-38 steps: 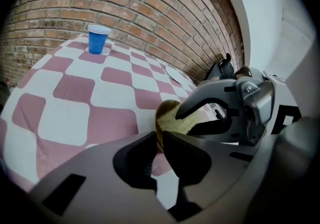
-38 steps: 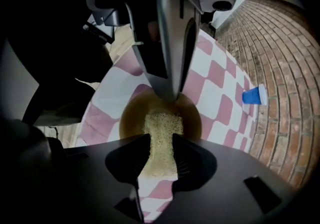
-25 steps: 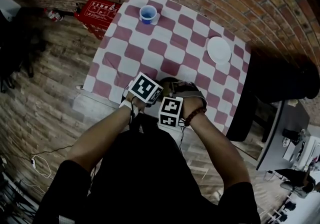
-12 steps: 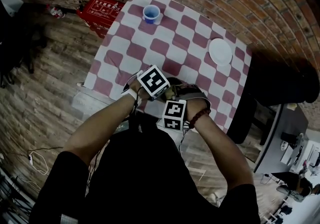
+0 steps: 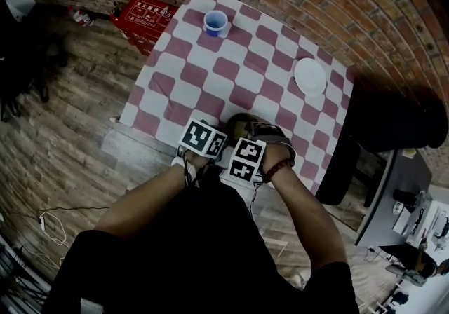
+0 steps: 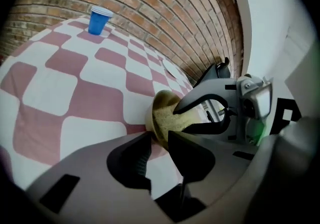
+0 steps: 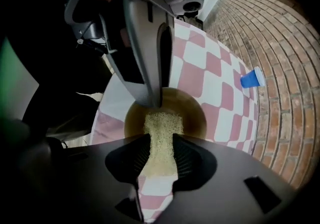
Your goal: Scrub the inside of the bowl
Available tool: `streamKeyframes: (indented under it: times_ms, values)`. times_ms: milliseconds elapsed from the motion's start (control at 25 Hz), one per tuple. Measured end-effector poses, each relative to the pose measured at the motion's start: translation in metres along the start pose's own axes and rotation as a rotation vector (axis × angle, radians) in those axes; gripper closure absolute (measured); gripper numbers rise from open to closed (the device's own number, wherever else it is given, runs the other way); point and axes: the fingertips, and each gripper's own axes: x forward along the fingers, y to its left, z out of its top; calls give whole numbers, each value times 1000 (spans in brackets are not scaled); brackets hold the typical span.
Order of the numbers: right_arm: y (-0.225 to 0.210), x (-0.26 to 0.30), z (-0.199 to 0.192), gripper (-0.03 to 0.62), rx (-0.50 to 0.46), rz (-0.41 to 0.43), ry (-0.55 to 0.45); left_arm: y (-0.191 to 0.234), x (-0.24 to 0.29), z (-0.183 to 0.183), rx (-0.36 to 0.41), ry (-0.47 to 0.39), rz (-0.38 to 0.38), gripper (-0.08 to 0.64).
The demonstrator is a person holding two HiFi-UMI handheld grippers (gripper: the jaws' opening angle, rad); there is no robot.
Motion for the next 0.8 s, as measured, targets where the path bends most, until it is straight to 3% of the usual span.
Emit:
streamKeyframes:
  times_ms: [120, 280, 560, 640, 680, 800]
  values:
    - [7, -1, -2, 439, -99, -19, 52, 3, 1, 5, 92, 52, 23, 480]
    - [8, -1, -8, 439, -293, -90, 105, 1, 4, 7, 259, 202, 8, 485]
    - [-10, -3, -8, 439, -473, -236, 116, 0, 8, 13, 454, 370, -18, 479]
    - [-4, -1, -11, 439, -410, -184, 104, -1, 6, 21, 446, 334, -25, 479]
    - [1, 0, -14, 439, -328, -132, 92, -3, 3, 25, 412, 292, -31, 479]
    - [7, -5, -12, 439, 14, 22, 16, -10, -8, 26, 244, 166, -72, 391]
